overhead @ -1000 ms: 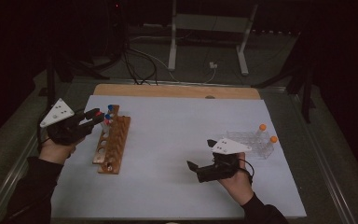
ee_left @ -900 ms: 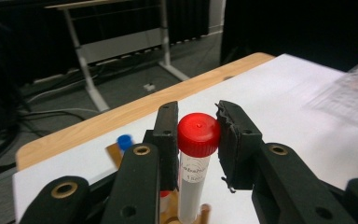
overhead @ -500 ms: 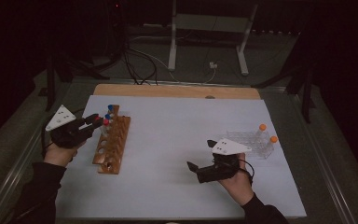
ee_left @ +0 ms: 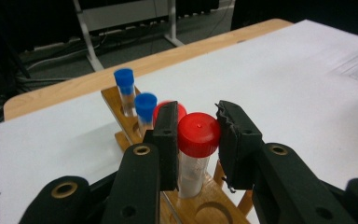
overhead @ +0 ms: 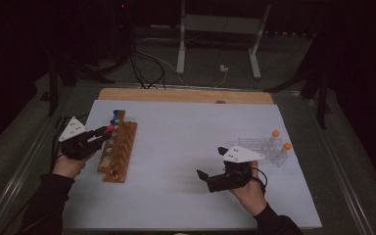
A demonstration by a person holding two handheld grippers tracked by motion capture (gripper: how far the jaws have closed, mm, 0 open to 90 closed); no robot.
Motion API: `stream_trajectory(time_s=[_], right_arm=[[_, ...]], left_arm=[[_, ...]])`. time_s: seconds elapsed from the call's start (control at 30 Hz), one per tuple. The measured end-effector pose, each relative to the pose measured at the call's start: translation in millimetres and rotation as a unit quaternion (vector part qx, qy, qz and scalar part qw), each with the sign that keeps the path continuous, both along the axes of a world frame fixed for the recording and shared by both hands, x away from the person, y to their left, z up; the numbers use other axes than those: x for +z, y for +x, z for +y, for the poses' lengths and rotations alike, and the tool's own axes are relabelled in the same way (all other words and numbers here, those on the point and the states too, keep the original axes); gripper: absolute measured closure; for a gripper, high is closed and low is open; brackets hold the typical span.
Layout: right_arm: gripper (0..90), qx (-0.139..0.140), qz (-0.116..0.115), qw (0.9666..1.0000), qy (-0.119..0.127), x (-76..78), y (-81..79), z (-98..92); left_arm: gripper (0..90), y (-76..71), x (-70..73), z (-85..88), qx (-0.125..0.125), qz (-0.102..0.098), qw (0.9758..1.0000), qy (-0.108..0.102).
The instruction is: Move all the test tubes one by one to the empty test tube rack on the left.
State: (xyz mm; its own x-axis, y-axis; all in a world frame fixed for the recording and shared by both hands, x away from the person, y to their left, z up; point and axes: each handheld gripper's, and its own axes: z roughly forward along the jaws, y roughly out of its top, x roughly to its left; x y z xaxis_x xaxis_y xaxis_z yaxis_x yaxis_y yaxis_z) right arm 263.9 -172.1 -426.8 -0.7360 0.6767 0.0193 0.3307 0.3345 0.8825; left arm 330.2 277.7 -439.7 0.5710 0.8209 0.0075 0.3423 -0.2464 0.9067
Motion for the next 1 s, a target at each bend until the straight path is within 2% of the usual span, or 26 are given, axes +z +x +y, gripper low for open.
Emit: stream_trajectory(time_s=[0.33,0.4,0.47,0.57,0.67,0.77,0.83,1.0], right_arm=[[0.0,0.003,0.002,1.0,0.001,0.2,0.2,-0.7],[0.0,0.004,0.001,1.0,0.002,0.9,0.0,-1.0],[0.0,0.005,0.0,1.0,0.003,1.6,0.0,-1.6],[0.0,0.004,-0.002,1.0,0.006,3.5,0.1,-3.6],[0.0,-0.004,-0.013,0.9999,0.006,6.5,0.2,-7.5],[0.0,-0.016,-0.021,0.9996,0.007,10.3,0.7,-14.1],[0.0,-0.024,-0.027,0.9993,0.009,12.8,1.4,-19.9],[0.0,-0.052,-0.038,0.9979,0.006,15.2,3.4,-34.8]], left_arm=[[71.3,0.6,-4.8,0.7,-0.003,0.009,1.0,0.002],[70.9,0.4,-4.9,1.0,-0.005,0.01,0.9999,0.0],[69.2,-0.5,-5.1,1.6,-0.016,0.013,0.9997,-0.011],[52.7,-6.2,-1.6,-2.0,-0.022,0.007,0.9996,-0.015],[41.1,-11.8,2.5,-7.8,-0.029,0.002,0.9995,-0.014],[30.1,-16.7,6.6,-13.7,-0.038,0.001,0.999,-0.023],[23.7,-19.7,10.5,-17.0,-0.045,0.001,0.9985,-0.031],[13.9,-28.9,19.5,-26.1,-0.053,-0.011,0.998,-0.032]])
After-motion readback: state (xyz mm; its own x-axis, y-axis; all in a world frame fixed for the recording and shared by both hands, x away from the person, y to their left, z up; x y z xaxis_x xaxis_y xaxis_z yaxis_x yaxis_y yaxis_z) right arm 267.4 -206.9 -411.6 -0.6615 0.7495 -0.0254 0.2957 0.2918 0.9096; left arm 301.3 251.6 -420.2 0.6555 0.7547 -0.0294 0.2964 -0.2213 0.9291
